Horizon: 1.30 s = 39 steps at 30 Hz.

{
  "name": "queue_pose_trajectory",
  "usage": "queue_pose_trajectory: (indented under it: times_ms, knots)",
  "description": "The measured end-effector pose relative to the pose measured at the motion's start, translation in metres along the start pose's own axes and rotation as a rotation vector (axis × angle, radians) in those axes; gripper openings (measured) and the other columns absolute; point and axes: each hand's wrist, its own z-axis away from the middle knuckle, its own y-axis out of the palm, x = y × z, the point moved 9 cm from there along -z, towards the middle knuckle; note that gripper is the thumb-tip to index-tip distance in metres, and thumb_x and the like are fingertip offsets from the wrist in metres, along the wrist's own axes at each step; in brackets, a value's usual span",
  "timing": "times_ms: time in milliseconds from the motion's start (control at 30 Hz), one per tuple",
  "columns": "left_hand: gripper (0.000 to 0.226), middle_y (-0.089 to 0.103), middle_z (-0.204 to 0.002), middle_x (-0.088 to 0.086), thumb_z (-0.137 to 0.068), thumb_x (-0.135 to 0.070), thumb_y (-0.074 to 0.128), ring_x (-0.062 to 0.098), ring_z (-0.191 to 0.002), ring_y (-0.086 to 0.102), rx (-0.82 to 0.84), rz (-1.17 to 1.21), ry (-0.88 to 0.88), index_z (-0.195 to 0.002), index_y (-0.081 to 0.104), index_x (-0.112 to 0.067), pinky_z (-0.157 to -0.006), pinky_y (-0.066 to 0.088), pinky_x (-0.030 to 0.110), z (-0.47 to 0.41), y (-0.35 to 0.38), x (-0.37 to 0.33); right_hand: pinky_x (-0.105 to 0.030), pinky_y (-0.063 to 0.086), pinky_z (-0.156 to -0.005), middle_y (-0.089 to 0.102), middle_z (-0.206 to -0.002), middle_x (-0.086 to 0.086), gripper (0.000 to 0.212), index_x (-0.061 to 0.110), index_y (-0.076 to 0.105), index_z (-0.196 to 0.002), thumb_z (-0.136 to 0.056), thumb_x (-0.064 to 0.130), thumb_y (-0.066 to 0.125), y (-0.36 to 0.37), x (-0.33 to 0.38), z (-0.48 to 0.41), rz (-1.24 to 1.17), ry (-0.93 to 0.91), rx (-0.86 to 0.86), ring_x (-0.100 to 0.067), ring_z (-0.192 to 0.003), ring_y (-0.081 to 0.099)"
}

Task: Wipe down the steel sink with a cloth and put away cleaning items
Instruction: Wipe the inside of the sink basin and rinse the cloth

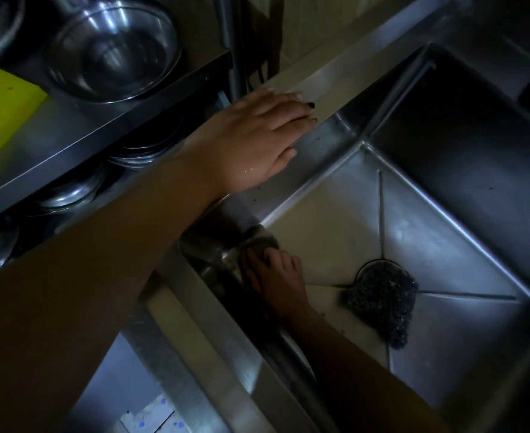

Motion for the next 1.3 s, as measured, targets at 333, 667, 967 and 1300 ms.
queue_pose_trajectory:
  times_ms: [333, 667, 967, 1300]
  knots:
    - [0.04, 0.046, -0.137, 0.014, -0.093, -0.031, 0.044, 0.027, -0.132, 0.037, -0.017, 0.131, -0.088, -0.122, 0.054, -0.005, -0.108, 0.031, 0.038, 0.002, -0.01, 0.005, -0.038, 0.035, -0.08, 0.051, -0.117, -0.011, 0.05, 0.025, 0.043, -0.136, -0.089, 0.043, 0.047, 0.015, -0.008, 0.0, 0.0, -0.037, 0.274, -0.031, -0.104, 0.048]
    - [0.033, 0.056, -0.121, 0.012, -0.091, -0.02, 0.041, 0.02, -0.115, 0.048, -0.069, 0.545, -0.465, -0.116, 0.057, -0.006, -0.093, 0.03, 0.019, 0.088, -0.049, -0.044, -0.039, 0.035, -0.085, 0.042, -0.13, -0.013, 0.056, 0.028, 0.028, -0.143, -0.091, 0.041, 0.045, 0.013, -0.041, 0.042, 0.125, 0.019, 0.398, -0.032, -0.114, 0.041]
    - [0.041, 0.054, -0.125, 0.014, -0.088, -0.015, 0.055, 0.027, -0.116, 0.05, -0.017, 0.514, -0.768, -0.128, 0.049, -0.008, -0.099, 0.035, 0.032, 0.144, -0.054, -0.123, -0.038, 0.036, -0.09, 0.038, -0.133, -0.013, 0.058, 0.026, 0.029, -0.144, -0.091, 0.033, 0.05, 0.009, -0.059, 0.064, 0.027, -0.003, 0.418, -0.033, -0.117, 0.037]
    - [0.058, 0.052, -0.134, 0.011, -0.083, -0.044, 0.037, 0.024, -0.133, 0.038, 0.214, 0.23, -0.8, -0.127, 0.053, -0.009, -0.112, 0.008, 0.032, 0.159, -0.035, -0.18, -0.04, 0.041, -0.078, 0.053, -0.115, -0.024, 0.046, 0.015, 0.049, -0.134, -0.091, 0.029, 0.054, -0.002, -0.052, 0.11, -0.055, -0.234, 0.312, -0.041, -0.1, 0.05]
